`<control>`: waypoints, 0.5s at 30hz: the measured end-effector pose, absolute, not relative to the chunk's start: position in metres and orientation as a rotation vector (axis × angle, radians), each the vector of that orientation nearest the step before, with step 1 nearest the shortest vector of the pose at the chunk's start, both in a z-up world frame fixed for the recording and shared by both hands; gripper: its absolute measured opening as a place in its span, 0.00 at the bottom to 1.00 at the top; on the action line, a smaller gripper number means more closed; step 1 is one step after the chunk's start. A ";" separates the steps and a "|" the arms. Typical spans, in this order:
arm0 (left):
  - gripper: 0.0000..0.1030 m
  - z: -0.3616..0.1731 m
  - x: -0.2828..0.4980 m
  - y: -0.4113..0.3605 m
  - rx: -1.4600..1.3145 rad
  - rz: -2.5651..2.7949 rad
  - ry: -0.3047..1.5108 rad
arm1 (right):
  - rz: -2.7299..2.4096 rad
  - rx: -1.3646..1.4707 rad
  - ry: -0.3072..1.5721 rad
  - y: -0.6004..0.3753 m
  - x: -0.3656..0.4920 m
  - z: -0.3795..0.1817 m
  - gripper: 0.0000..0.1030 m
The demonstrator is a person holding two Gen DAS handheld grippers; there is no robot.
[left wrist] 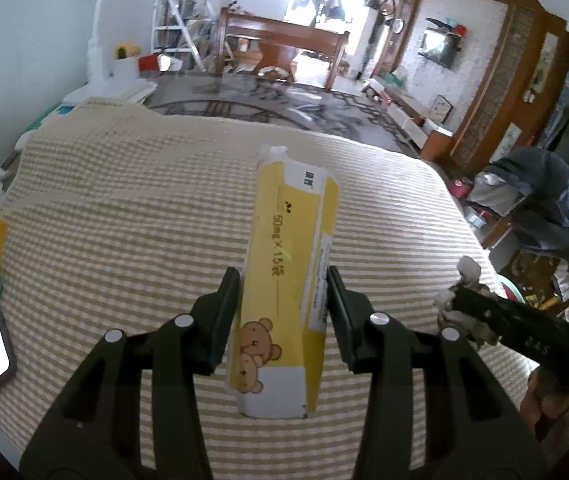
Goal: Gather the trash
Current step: 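Carry the yellow box and crumpled paper over the red bin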
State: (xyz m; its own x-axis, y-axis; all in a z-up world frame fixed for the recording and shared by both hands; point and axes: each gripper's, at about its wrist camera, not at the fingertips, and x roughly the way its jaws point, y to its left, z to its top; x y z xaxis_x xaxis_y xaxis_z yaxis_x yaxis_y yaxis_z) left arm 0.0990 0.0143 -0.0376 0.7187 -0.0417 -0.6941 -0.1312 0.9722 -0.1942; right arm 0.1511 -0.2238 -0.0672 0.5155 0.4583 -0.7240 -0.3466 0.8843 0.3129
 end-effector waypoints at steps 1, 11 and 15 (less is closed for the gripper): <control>0.41 -0.036 0.099 0.011 -0.232 0.043 0.767 | 0.482 0.137 0.904 -0.225 0.151 -0.065 0.42; 0.41 -0.024 0.096 -0.032 -0.172 -0.022 0.756 | 0.439 0.238 0.849 -0.264 0.147 -0.047 0.42; 0.41 -0.024 0.098 -0.048 -0.159 -0.054 0.767 | 0.405 0.279 0.832 -0.282 0.147 -0.042 0.42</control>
State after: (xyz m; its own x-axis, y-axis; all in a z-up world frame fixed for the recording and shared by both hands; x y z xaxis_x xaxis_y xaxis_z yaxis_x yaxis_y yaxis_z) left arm 0.0983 -0.0480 -0.0236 0.7195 -0.1069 -0.6862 -0.0089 0.9866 -0.1630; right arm 0.1468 -0.2822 -0.0423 0.6040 0.4521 -0.6564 -0.2375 0.8882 0.3933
